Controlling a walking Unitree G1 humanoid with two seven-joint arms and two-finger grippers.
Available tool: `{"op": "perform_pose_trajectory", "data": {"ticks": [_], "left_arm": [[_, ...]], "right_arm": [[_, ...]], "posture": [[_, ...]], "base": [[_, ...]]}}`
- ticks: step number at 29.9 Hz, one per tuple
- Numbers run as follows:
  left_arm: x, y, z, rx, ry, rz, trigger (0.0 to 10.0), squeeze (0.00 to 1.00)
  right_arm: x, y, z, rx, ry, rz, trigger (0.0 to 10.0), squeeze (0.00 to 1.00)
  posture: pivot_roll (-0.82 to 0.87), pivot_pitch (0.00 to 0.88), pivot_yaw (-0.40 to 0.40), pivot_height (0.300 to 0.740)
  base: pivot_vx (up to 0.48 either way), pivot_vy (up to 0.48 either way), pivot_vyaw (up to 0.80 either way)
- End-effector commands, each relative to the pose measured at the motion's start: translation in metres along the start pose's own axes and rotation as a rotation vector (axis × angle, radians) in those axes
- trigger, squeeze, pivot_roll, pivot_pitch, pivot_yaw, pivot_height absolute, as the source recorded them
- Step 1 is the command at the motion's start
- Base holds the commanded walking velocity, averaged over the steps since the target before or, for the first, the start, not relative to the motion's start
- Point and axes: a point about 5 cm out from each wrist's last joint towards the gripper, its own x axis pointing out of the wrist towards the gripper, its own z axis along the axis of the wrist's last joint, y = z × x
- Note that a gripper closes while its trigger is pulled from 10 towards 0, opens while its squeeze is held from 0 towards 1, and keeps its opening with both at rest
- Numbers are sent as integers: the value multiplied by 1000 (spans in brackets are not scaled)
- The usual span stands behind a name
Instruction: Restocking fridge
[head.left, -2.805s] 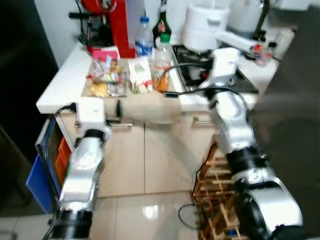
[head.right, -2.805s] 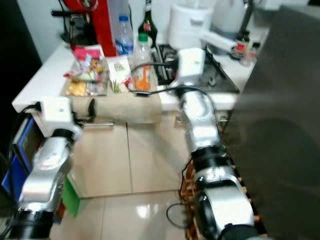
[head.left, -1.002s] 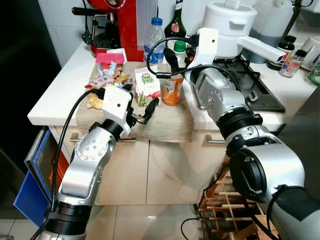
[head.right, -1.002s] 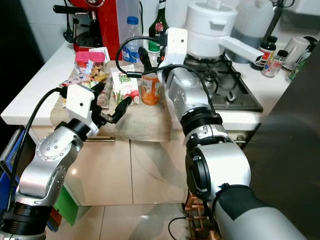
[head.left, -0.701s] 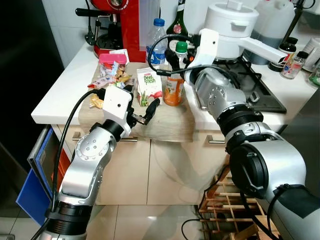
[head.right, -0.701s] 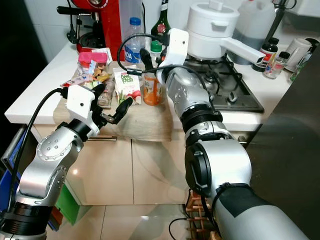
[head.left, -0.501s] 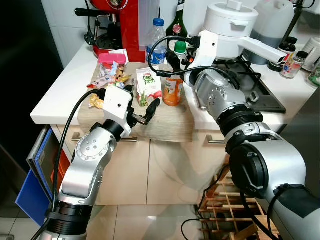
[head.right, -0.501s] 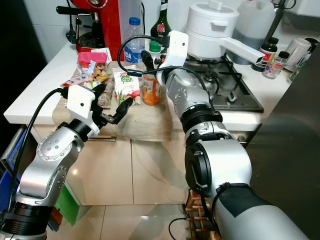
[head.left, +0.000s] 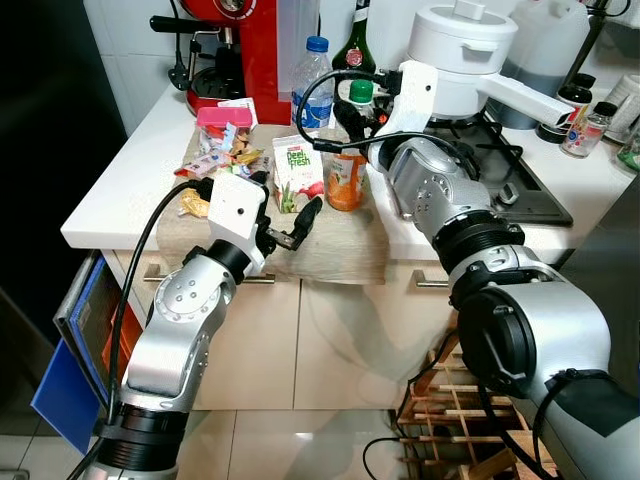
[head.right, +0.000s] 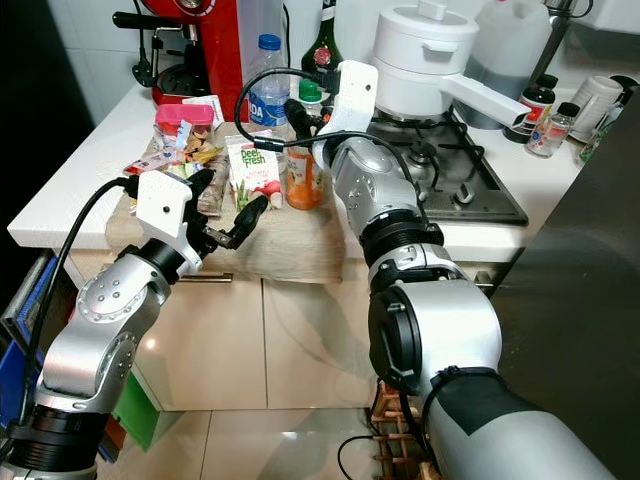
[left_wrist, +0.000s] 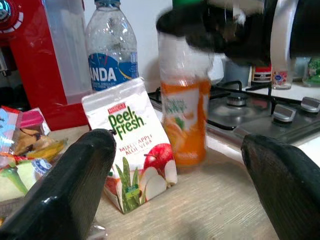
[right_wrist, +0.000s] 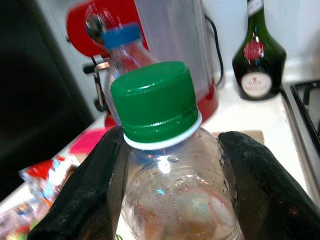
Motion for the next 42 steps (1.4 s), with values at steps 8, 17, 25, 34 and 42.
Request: {"op": "perform_pose_trajectory", "data": {"ticks": [8,17,25,34,42], "left_arm": [[-5,-4,0,-36,-15,98,10000,0],[-12,9,4,-49,-45,227,10000,0],[-11,10,11,31,-71,289,10000,0],[-9,13,4,-18,-44,339,10000,0],[-9,14,2,21,-35,371,10000,0]], "right_arm": [[-50,-4,53,-507,-638,-115,0,0],[-95,-29,-3,-700,-597,-202,0,0],[-119,-51,-34,-720,-478,-282,10000,0],[-113,-44,-63,-546,-321,-236,10000,0],[-112,-49,-64,-524,-283,-248,10000,0]], "posture": [[2,0,-42,740],[-1,0,-28,740],[-15,0,-12,740],[-17,0,-11,740],[-21,0,-10,740]], "base": [[0,0,0],[0,0,0],[0,0,0],[0,0,0],[0,0,0]]}}
